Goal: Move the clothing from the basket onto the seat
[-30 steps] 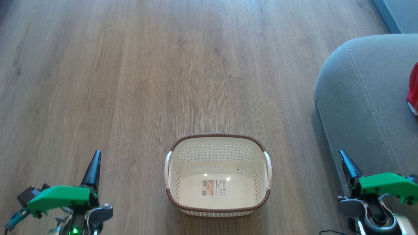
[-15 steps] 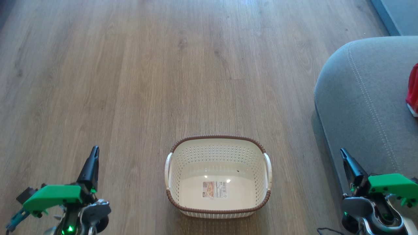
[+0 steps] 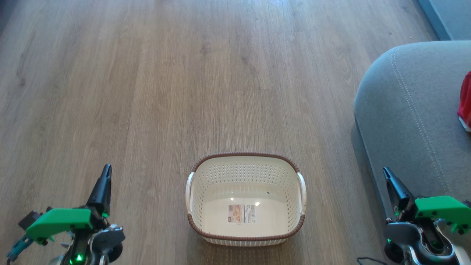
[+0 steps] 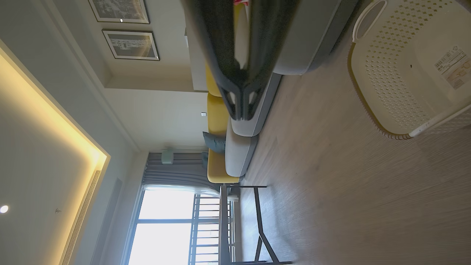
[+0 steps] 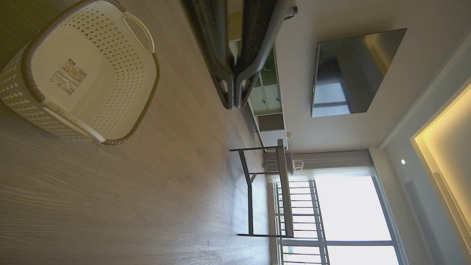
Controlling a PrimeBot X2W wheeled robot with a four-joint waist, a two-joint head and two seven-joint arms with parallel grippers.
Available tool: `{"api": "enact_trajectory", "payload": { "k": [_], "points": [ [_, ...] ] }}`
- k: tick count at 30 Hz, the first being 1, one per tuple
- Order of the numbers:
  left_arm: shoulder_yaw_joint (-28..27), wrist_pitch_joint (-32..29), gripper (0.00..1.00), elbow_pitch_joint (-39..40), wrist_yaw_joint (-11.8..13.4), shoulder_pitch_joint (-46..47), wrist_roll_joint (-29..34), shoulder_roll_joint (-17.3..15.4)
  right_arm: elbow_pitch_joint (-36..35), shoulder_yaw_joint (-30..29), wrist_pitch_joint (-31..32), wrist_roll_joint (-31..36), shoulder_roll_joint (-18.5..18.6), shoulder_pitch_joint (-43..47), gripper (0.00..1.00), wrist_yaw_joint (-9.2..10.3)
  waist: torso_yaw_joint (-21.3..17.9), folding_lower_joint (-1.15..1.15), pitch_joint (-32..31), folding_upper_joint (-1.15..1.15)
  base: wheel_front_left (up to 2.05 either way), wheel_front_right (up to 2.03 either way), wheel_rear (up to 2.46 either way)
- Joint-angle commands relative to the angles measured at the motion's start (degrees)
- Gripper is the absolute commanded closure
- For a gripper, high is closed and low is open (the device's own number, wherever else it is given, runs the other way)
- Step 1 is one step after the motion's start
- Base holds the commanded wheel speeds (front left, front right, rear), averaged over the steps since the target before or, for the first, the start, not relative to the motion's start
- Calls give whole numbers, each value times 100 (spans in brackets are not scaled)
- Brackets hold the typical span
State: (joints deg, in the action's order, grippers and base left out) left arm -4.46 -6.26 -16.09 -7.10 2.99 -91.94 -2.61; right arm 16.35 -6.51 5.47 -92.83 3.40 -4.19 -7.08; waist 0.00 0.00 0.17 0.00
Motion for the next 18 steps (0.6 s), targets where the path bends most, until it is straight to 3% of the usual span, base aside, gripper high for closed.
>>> {"api": "enact_trajectory", "payload": {
  "k": [1,18],
  "points": [
    [-207,-23,100,203,-38,320,-22,-27,-238,91,28,-10,16,-190,100,-41,0,0,0,0,0,0,0],
    [-207,-23,100,203,-38,320,-23,-27,-237,71,44,7,2,-192,100,-41,0,0,0,0,0,0,0]
  ]
}}
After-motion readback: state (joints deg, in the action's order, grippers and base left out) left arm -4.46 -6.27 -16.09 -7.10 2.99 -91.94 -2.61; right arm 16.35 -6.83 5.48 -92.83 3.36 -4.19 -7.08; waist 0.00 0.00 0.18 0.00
